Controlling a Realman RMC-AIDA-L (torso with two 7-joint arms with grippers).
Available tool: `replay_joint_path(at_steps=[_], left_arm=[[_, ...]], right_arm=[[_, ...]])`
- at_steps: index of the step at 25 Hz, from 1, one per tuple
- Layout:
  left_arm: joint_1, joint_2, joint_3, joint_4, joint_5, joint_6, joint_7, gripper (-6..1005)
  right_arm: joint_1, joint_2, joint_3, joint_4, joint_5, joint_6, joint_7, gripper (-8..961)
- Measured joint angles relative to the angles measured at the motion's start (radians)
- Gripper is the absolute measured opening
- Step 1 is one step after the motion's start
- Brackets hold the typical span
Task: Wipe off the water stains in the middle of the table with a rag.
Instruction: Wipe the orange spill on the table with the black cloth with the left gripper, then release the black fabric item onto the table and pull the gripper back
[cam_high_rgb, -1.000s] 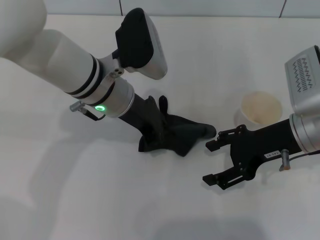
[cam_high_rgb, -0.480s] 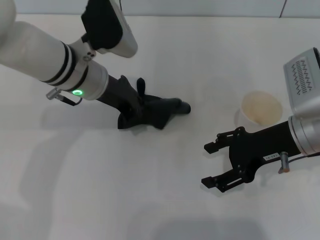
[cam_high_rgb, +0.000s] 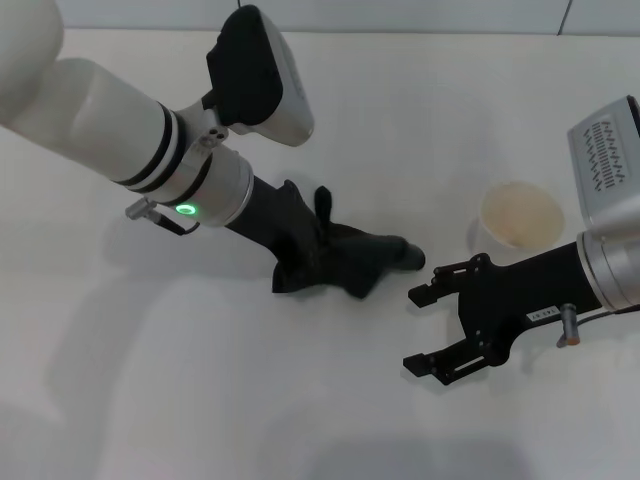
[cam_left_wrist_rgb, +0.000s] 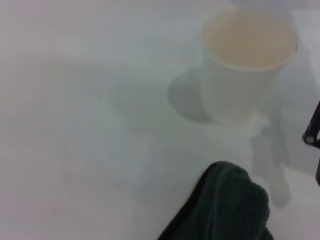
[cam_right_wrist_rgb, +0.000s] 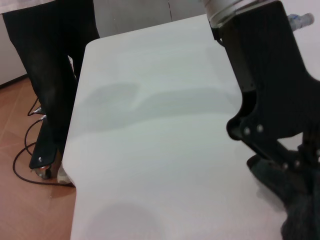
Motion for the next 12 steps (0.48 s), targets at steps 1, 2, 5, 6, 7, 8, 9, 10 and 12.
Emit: replay_joint_path(at_steps=[1,2,5,6,7,8,9,10,12], left_arm=[[0.005,0.0,-0.003,0.011,-0.003,0.0,-0.001,165],[0.007,0.0,-0.005,0.016,-0.008,-0.003,-0.001,166],[0.008,0.001,-0.009,0.021,-0.029,-0.019,0.003,169],[0.005,0.001,-0.009,0.019,-0.036,-0.024,0.004,170],[0.004,0.001,-0.008,0.018,-0.038,-0.025,0.005,171],[0.002,0.001,-0.006,0.016,-0.041,-0.026,0.007,172],[0.001,0.0,-0.004,0.015,-0.043,-0.027,0.01,173],[0.0,-0.001,-0.001,0.015,-0.044,-0.028,0.012,174],[0.0,-0.002,0.015,0.015,-0.057,-0.034,0.015,176]], right_arm=[[0.0,0.0,0.001,0.0,0.0,0.0,0.0,842],[-0.001,0.0,0.002,0.0,0.0,0.0,0.0,842],[-0.002,0.0,0.007,0.001,0.0,-0.001,0.0,842],[-0.002,0.0,0.007,0.001,0.0,-0.001,0.0,842],[-0.002,0.0,0.007,0.001,0.0,-0.001,0.0,842],[-0.002,0.0,0.008,0.001,0.0,-0.001,0.0,842],[-0.002,0.0,0.008,0.001,0.0,0.0,0.0,841],[-0.002,0.0,0.008,0.001,0.0,0.0,0.0,841],[-0.002,0.0,0.008,0.001,0.0,0.001,0.0,841]])
